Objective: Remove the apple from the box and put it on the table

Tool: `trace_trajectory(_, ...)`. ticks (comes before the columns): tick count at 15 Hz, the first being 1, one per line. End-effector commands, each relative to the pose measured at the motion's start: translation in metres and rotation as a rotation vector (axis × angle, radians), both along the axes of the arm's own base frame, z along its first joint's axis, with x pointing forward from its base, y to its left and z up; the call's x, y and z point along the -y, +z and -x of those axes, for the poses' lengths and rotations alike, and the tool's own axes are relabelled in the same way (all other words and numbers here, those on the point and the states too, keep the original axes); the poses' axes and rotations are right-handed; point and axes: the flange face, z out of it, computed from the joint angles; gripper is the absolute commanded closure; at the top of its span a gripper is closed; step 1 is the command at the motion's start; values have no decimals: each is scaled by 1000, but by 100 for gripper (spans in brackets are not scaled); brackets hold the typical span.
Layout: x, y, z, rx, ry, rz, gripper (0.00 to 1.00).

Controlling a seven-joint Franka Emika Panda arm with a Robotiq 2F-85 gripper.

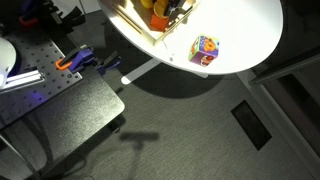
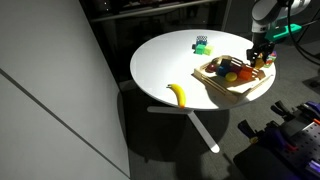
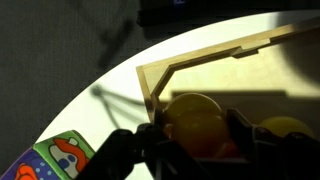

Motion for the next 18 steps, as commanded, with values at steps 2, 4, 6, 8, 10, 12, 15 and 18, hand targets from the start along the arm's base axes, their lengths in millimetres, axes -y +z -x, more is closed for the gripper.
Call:
trace_trajectory(2, 27, -19, -23, -6, -113, 10, 60)
trace_trajectory(4, 36, -26, -29, -8, -148, 13, 60)
trace_trajectory(6, 48, -23, -35, -2, -179, 18, 60)
trace_trajectory(8, 57, -23, -40, 9, -206, 18, 60)
trace_trajectory(10, 65, -23, -44, 21, -228, 23, 60)
trace_trajectory(12, 71, -26, -48, 32, -252, 32, 60)
trace_trajectory(15, 81, -33, -53, 37, -285, 44, 60)
trace_trajectory(18, 88, -38, -56, 42, -308, 57, 60)
